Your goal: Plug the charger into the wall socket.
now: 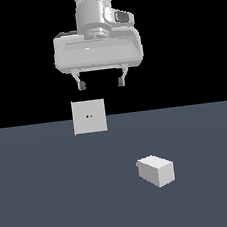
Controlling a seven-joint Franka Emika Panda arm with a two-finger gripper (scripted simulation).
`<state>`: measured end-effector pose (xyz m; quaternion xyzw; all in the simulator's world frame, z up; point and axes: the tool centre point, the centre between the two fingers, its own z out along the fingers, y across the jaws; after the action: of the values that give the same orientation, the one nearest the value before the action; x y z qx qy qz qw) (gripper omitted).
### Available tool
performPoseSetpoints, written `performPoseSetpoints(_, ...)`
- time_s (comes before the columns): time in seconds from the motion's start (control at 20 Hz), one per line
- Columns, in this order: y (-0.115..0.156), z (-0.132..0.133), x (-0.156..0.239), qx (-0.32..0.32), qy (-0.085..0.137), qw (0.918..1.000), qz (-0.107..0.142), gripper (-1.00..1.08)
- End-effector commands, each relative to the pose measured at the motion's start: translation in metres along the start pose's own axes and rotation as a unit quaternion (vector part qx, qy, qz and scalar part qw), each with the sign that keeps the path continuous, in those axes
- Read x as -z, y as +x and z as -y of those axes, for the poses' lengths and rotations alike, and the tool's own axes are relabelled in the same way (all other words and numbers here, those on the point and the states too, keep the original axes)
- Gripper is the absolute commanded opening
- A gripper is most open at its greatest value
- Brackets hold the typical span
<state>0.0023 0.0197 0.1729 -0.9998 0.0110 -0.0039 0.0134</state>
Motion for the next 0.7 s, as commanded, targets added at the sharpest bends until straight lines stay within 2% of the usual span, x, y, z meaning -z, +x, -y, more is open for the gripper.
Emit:
performPoseSetpoints(0.0,0.000,0.000,0.000,0.000,0.000,1.0000,0.000,1.00)
performPoseSetpoints(0.3,-0.005,-0.001,-0.004,0.010,0.000,0.9999,0.000,1.00)
performPoseSetpoints(0.65,-0.025,-0.008,-0.020,0.049,-0.002,0.9988,-0.001,1.00)
